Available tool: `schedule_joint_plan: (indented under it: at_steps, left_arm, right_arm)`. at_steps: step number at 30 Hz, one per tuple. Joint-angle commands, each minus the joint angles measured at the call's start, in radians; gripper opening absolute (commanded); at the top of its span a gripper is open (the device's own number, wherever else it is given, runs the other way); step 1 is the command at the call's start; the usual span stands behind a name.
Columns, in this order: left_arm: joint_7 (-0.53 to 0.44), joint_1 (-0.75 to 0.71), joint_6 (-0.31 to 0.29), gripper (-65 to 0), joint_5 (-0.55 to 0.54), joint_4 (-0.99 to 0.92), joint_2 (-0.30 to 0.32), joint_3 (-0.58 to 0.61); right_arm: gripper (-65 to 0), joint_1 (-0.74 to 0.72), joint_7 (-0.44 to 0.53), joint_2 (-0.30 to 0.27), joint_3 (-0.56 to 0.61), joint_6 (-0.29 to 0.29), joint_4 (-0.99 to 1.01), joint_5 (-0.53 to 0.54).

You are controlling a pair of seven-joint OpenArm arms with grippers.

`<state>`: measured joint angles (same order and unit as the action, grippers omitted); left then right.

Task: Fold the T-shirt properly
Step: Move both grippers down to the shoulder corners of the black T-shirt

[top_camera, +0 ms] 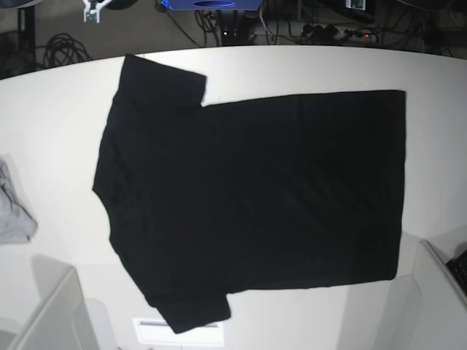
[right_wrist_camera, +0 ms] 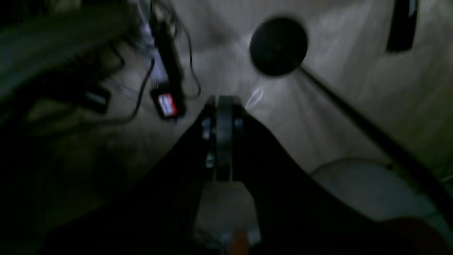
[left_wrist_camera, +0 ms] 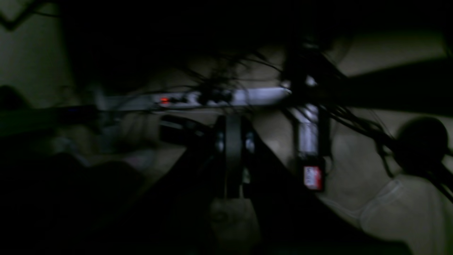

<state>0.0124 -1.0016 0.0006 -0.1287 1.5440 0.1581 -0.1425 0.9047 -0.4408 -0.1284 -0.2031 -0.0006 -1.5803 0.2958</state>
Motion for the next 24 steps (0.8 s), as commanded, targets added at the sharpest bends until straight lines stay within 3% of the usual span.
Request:
schedule_joint_plan:
  at_steps: [1,7,11,18,24]
  left_arm:
    - [-0.021,-0.035,0.005,-65.0,0.004,0.049,0.007,-0.018]
    - [-0.021,-0.133,0.005,-65.0,0.004,0.261,0.011,-0.064]
    - [-0.021,-0.179,0.005,-65.0,0.004,0.375,0.011,-0.072]
    - [-0.022,-0.173,0.005,-65.0,-0.004,0.424,0.011,-0.073]
    - [-0.162,-0.144,0.005,-65.0,-0.006,0.422,0.011,-0.073]
  right_arm:
    - [-65.0,0.034,-0.013,0.002,-0.002,0.003,-0.033,0.012]
    - [-65.0,0.084,-0.022,0.002,-0.003,0.003,-0.213,0.010]
    - [-65.0,0.090,-0.094,0.005,-0.072,0.003,-0.332,0.013]
    - [-65.0,0.043,-0.112,0.006,-0.137,0.003,-0.427,0.013]
    - [-65.0,-0.062,-0.111,0.013,-0.141,0.006,-0.429,0.013]
